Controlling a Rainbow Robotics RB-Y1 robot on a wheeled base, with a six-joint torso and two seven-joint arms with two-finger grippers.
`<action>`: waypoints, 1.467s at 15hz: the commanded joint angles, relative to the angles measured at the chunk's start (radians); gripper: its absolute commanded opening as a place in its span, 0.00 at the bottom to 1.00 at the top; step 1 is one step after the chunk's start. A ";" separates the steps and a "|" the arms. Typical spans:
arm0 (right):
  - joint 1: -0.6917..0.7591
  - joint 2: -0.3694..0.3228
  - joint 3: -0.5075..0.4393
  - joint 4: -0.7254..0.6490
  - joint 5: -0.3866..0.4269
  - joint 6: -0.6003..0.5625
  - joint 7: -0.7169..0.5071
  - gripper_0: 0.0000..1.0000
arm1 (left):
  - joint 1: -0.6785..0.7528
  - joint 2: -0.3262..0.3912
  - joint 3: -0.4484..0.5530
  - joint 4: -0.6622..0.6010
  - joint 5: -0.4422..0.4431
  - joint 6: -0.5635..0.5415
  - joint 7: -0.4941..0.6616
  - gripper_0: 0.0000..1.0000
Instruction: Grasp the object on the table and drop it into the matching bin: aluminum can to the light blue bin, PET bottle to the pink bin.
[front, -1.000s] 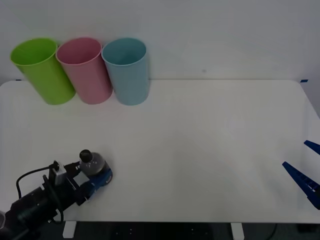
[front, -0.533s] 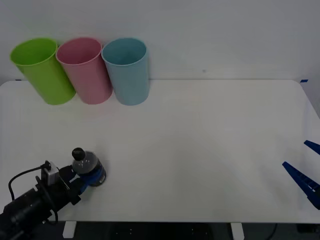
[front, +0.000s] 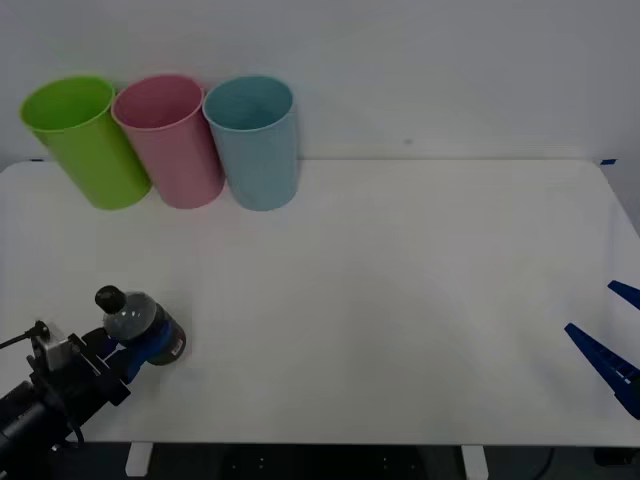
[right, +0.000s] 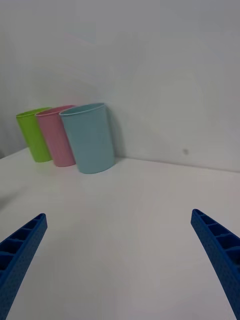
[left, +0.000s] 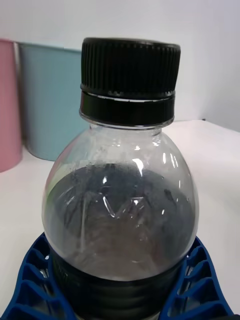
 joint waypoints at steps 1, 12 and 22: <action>0.000 0.000 0.000 0.000 0.000 0.000 0.000 1.00 | 0.039 0.000 0.005 -0.082 0.044 0.063 0.016 0.00; 0.000 0.000 0.000 0.000 0.000 0.000 0.000 1.00 | 0.193 0.000 0.034 -0.458 0.154 0.295 0.243 0.00; 0.000 0.000 0.000 0.000 0.000 0.000 0.000 1.00 | -0.014 0.000 -0.010 -0.601 0.007 0.667 0.468 0.00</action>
